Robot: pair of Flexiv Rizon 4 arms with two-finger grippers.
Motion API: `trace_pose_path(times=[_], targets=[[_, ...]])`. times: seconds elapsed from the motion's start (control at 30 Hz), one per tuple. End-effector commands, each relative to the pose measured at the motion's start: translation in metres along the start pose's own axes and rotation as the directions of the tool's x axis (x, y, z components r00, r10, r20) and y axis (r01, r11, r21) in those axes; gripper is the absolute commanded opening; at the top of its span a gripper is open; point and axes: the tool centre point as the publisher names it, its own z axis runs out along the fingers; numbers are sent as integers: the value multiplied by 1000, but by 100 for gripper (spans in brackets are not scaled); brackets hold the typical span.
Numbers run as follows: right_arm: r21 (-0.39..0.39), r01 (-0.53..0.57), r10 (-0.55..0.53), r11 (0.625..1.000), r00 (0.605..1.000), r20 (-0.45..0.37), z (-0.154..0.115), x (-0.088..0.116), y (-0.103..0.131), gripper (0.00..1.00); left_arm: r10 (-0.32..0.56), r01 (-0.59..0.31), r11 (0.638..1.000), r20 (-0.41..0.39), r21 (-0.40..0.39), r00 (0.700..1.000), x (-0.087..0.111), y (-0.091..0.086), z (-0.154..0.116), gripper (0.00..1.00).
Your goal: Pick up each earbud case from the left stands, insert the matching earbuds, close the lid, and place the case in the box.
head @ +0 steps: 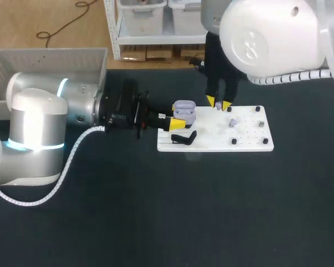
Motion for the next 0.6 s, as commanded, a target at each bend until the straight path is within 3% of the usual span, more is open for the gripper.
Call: trace_pose_path(times=[0.03, 0.33, 0.6], targets=[[-7, -2, 2, 1000, 1000, 7, 0, 2, -4, 0, 25, -25, 1000, -4, -4, 1000, 3, -3, 4, 0], [-7, -2, 2, 1000, 1000, 7, 0, 2, -4, 0, 40, -40, 999, -10, 1, 999, 6, -6, 10, 0], [90, -17, 14, 996, 999, 43, -5, 15, 19, 0, 49, -49, 999, -17, 1, 999, 10, -4, 14, 0]])
